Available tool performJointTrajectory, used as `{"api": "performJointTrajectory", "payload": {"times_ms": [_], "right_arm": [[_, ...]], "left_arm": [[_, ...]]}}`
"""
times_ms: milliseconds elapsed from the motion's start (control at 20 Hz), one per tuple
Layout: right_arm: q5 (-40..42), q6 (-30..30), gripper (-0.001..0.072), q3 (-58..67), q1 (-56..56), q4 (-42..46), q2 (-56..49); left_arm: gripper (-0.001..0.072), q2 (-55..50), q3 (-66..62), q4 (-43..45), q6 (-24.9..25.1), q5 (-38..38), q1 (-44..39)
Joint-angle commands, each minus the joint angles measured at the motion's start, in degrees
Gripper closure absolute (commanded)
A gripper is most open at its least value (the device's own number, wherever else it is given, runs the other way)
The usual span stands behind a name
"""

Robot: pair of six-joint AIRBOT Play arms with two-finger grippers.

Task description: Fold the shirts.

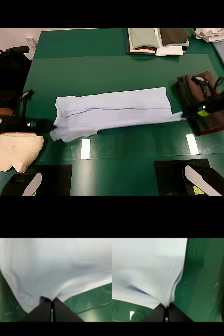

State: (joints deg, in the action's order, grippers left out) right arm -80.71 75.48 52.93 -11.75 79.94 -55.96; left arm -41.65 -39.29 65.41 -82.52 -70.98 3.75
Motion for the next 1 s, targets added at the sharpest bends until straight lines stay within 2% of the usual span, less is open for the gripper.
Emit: {"api": "performJointTrajectory", "payload": {"times_ms": [0,250,450,550,600,650,700,750,800,850,900,950], "right_arm": [[2.29,1.22,0.0693,8.44,-0.04,-2.73,-11.06],[3.82,2.36,0.0694,19.50,3.52,-6.93,-24.28],[3.58,4.22,0.0692,27.91,5.64,-7.30,-32.87],[3.93,4.04,0.0691,30.42,5.57,-11.19,-35.30],[4.66,2.89,0.0622,31.41,5.01,-13.05,-36.09],[5.27,2.23,0.0445,32.26,4.52,-14.60,-36.63],[5.22,1.81,0.0288,33.00,4.07,-16.09,-36.94],[4.92,0.20,0.0213,33.16,3.06,-17.70,-36.83],[3.85,-1.86,0.0199,33.16,1.92,-19.34,-36.72],[2.29,-3.15,0.0199,33.09,0.72,-20.09,-36.74],[0.98,-4.15,0.0199,32.28,-0.79,-20.37,-36.70],[0.17,-4.48,0.0199,30.93,-2.51,-20.37,-36.54]], "left_arm": [[0.0679,-12.85,-7.13,0.13,3.58,10.47,0.04],[0.0678,-27.98,-18.47,0.13,6.54,16.70,0.04],[0.0678,-33.83,-22.10,0.07,6.51,19.54,0.04],[0.0675,-33.88,-22.14,0.00,6.49,19.61,0.04],[0.0525,-33.86,-22.14,0.02,6.49,19.76,0.04],[0.0211,-33.86,-22.14,-0.09,5.84,20.00,0.04],[0.0123,-33.81,-22.27,-0.11,4.52,19.80,0.04],[0.0122,-33.79,-22.86,-0.17,3.85,18.78,0.04],[0.0133,-33.79,-23.78,-0.31,3.37,17.29,0.04],[0.0310,-33.79,-24.65,-0.83,3.06,15.80,0.04],[0.0539,-33.77,-25.38,-2.08,3.08,14.60,0.04],[0.0674,-33.75,-25.79,-3.30,3.21,14.19,0.04]]}}
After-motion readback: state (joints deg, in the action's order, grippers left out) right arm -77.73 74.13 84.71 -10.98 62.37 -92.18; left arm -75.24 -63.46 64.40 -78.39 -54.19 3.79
